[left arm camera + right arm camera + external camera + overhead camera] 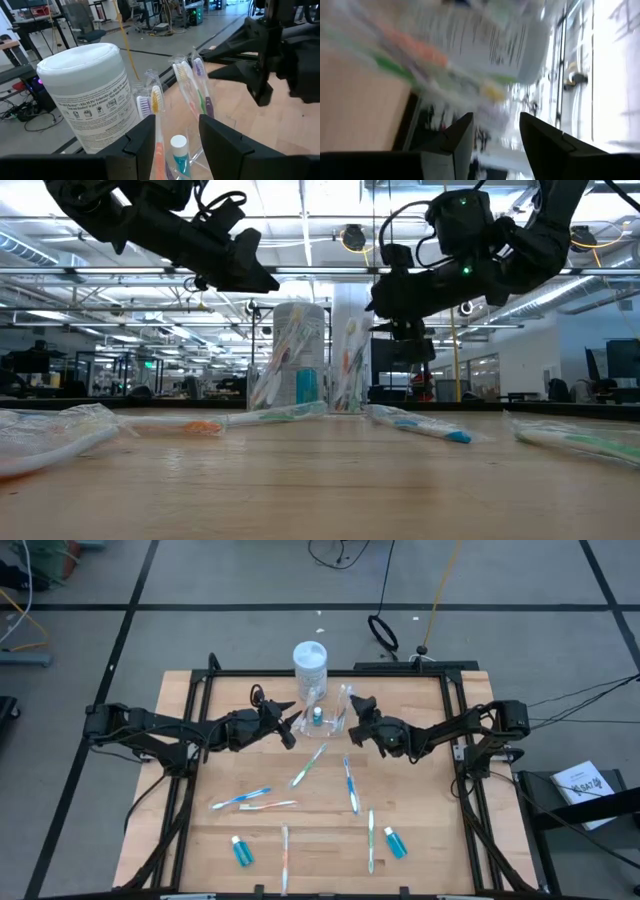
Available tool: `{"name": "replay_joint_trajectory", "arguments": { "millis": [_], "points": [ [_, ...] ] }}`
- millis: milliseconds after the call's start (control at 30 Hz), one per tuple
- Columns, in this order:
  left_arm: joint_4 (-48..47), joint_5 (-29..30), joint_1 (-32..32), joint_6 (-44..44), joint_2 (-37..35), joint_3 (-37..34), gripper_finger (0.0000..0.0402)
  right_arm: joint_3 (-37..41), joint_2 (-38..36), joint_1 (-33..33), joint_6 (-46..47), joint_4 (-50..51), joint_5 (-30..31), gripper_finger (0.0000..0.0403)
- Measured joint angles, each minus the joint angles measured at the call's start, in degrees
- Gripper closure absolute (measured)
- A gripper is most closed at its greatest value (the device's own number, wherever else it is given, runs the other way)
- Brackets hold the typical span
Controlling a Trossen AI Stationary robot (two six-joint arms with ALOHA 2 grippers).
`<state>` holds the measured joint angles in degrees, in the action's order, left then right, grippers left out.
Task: Pick & Place toothbrushing station
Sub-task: Put the blue toothbrush into the transparent organizer
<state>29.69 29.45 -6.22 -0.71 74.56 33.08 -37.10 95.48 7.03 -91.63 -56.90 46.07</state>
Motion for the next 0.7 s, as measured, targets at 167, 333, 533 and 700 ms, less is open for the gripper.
{"name": "replay_joint_trajectory", "arguments": {
  "millis": [167,333,533,700],
  "points": [
    [0.00,-0.23,0.00,1.55,0.00,0.00,0.0245,0.00,-1.01,-0.99,-2.26,-0.07,5.96,0.0256],
    [-0.15,-4.59,-0.02,3.00,0.00,0.00,0.0245,0.04,-4.19,-2.46,-1.20,-2.27,6.21,0.0257],
    [-2.38,-9.20,0.00,4.30,0.00,0.00,0.0245,0.04,-10.66,-2.74,9.52,-2.88,6.71,0.0257],
    [-6.80,-11.99,0.02,5.95,0.00,0.00,0.0245,0.04,-16.23,-2.71,20.73,-1.21,7.59,0.0257]
  ]
}}
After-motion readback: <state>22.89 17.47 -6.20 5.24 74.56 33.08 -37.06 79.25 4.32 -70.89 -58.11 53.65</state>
